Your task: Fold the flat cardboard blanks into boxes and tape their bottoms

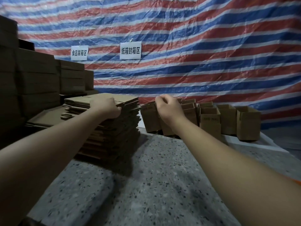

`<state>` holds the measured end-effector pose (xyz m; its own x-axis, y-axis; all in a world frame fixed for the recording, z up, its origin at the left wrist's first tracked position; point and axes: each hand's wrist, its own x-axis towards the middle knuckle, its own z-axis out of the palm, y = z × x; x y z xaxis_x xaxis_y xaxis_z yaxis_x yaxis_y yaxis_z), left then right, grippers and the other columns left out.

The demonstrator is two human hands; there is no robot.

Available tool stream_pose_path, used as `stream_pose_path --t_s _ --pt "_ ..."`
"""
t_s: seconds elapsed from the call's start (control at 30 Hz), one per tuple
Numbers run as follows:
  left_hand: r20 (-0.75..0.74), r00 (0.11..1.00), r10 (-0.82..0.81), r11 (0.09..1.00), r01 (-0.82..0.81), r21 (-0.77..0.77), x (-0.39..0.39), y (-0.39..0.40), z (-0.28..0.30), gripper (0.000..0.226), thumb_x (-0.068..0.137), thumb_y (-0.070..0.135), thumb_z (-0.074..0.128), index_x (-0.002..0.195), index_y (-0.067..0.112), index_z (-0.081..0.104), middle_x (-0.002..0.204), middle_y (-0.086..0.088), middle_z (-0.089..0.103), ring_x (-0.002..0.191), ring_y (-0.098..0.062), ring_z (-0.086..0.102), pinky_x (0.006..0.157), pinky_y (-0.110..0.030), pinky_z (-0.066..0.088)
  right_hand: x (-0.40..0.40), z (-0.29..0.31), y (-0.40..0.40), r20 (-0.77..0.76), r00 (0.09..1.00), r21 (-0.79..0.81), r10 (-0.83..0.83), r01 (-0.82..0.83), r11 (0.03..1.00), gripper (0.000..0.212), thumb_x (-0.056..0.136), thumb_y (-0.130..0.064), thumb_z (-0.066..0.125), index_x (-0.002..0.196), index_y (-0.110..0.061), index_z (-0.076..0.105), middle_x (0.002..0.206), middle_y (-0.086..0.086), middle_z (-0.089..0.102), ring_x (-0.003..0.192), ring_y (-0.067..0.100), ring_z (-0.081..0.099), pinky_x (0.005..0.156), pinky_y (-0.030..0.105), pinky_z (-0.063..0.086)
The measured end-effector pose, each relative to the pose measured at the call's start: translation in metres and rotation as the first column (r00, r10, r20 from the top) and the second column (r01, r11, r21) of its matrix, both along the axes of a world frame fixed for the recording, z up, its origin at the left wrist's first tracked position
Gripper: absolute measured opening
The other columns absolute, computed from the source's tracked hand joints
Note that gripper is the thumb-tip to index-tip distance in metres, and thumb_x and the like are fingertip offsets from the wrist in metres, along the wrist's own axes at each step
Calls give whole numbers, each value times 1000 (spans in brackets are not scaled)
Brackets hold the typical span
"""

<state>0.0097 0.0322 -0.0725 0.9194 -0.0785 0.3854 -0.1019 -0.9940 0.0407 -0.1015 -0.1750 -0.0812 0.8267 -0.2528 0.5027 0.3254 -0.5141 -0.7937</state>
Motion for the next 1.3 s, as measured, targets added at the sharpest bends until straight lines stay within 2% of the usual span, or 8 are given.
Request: stream_pose_path --t_s 0.3,0.47,0.6,0.73,0.9,1.0,1.13,1.3 --pt "156 986 -56 996 44 80 -25 -5 2 44 97 57 45 100 17 62 102 -6 65 94 -27 59 73 -36 39 -4 -4 -11 -44 997 13 -62 62 998 33 101 -36 48 123 -16 63 109 1 65 86 6 55 61 21 38" --pt "465 854 -233 969 243 39 -54 0 25 39 100 47 50 92 13 69 83 -6 65 73 -28 59 60 -32 38 -12 11 -22 -20 992 26 -123 123 992 32 102 -35 47 124 -16 60 100 -1 63 80 5 54 58 22 36" --pt "595 704 -388 830 548 -108 -87 -5 63 32 95 38 61 91 9 74 81 -11 68 74 -31 61 63 -35 41 -20 45 -33 48 984 49 -174 171 984 26 102 -35 45 115 -16 59 87 -4 58 73 9 54 54 25 35" --pt "588 642 -492 719 681 -141 -121 -18 105 32 95 39 62 91 9 73 76 -1 63 71 -21 57 64 -32 40 -30 80 -50 80 967 141 -243 230 963 27 101 -39 45 114 -17 56 97 0 59 78 15 54 55 27 35" --pt "473 679 -561 600 728 -332 -150 -35 123 22 97 42 59 86 25 67 76 11 63 66 -4 58 49 -15 41 -52 102 -81 58 919 344 -390 349 872 64 100 -50 48 151 -14 33 149 9 44 131 31 47 98 41 41" --pt "388 672 -631 467 728 -502 -161 -46 118 25 94 49 58 84 28 68 71 10 64 61 0 56 51 -16 41 -69 99 -102 -28 921 452 -389 358 817 71 97 -57 47 152 -15 34 147 11 48 128 34 51 106 45 44" --pt "342 663 -665 278 646 -711 -163 -65 104 20 93 48 59 89 31 69 90 3 73 88 -12 67 80 -33 54 -93 94 -117 -62 904 636 -424 363 681 56 93 -54 54 132 -14 51 125 8 59 102 26 59 86 39 50" --pt "243 673 -699 48 382 -923 -151 -93 79 29 91 46 65 107 21 70 96 -5 76 87 -20 73 71 -34 60 -110 77 -124 33 828 590 -559 436 680 56 93 -50 57 134 -13 51 119 3 57 85 17 52 67 31 39"
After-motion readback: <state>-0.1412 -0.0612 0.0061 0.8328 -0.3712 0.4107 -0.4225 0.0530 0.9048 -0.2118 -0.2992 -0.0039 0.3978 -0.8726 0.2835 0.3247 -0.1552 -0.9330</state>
